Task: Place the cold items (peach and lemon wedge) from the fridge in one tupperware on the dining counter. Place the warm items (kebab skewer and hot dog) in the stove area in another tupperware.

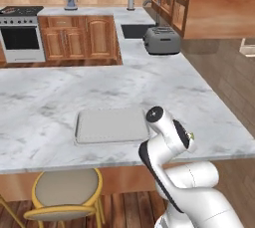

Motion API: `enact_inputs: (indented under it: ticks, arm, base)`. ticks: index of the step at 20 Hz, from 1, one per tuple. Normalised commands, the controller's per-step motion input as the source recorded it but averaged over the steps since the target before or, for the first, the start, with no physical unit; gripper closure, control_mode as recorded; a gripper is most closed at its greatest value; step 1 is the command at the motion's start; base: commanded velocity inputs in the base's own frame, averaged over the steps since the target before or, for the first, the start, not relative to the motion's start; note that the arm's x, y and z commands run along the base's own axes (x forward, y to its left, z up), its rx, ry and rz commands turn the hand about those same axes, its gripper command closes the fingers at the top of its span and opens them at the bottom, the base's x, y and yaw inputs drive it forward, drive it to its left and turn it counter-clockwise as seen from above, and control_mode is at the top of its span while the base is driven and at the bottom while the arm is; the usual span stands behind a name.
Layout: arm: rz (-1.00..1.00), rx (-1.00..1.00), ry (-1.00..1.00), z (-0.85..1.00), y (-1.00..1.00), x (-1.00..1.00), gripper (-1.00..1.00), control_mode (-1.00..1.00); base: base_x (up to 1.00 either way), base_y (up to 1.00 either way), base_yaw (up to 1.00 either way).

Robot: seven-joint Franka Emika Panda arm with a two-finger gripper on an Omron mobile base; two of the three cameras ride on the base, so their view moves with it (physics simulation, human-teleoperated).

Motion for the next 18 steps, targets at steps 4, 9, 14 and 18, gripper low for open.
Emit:
enact_inputs:
  ticks: [4, 9, 14, 18]
  arm:
    - [0.00, 0.00, 0.00, 0.00, 0.00, 0.00, 1.00, 1.00]
    - [0.02, 0.00, -0.05, 0.26, 0.13, 0.13, 1.00, -1.00]
    - [0.11, 0.01, -0.16, 0.58, 0.27, 0.34, 1.00, -1.00]
    - [0.02, 0.07, 0.11, 0.94, 0.60, 0.51, 1.00, -1.00]
  base:
    - [0.28, 0.24, -0.05]
    - [0.00, 0.00, 0.00]
    - [0.00, 0.00, 0.00]
    - [0.00, 0.00, 0.00]
